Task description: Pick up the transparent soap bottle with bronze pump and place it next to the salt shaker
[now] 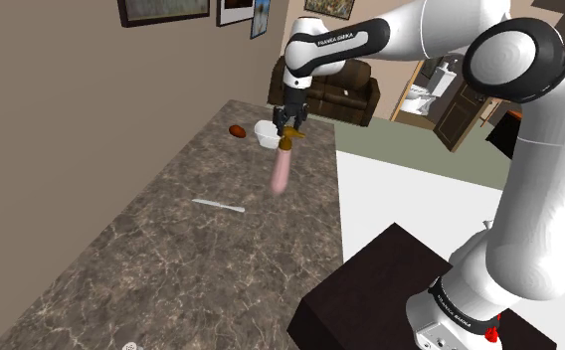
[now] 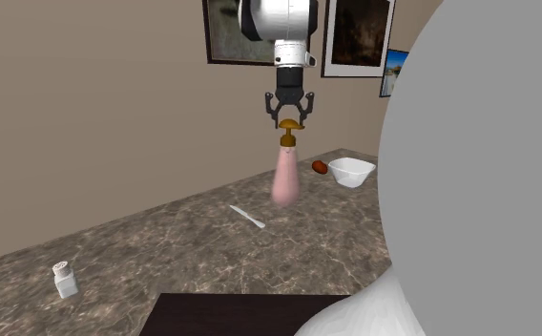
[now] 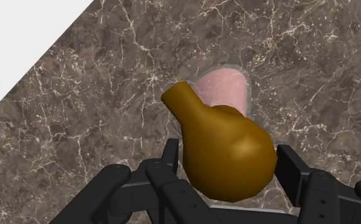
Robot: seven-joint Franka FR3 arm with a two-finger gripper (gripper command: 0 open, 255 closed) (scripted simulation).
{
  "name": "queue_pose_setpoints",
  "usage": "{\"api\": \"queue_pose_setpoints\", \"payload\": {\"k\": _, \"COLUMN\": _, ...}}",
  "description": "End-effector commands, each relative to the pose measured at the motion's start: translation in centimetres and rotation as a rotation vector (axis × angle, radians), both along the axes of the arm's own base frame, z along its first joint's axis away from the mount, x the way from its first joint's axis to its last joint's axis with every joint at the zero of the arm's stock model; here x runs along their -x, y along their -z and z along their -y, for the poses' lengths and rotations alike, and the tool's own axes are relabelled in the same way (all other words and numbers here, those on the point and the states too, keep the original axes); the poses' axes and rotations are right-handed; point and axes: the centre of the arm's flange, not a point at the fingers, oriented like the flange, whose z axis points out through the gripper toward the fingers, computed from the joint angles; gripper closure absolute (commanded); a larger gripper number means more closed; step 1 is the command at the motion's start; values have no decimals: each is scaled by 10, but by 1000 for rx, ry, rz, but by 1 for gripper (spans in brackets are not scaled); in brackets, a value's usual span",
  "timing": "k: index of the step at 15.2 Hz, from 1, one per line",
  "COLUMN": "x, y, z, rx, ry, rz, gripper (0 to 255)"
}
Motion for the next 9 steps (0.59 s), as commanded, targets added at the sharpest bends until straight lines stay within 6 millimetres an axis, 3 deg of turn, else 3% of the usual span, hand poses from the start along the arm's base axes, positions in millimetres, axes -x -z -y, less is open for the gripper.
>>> {"api": "queue_pose_setpoints", "payload": {"k": 1, "x": 0, "y": -10, "z": 0, "rx": 0, "ry": 0, "rz": 0, "gripper": 255}}
{"api": "queue_pose_setpoints", "payload": {"k": 9, "x": 0, "y": -53, "z": 0, "rx": 0, "ry": 0, "rz": 0, "gripper": 255}}
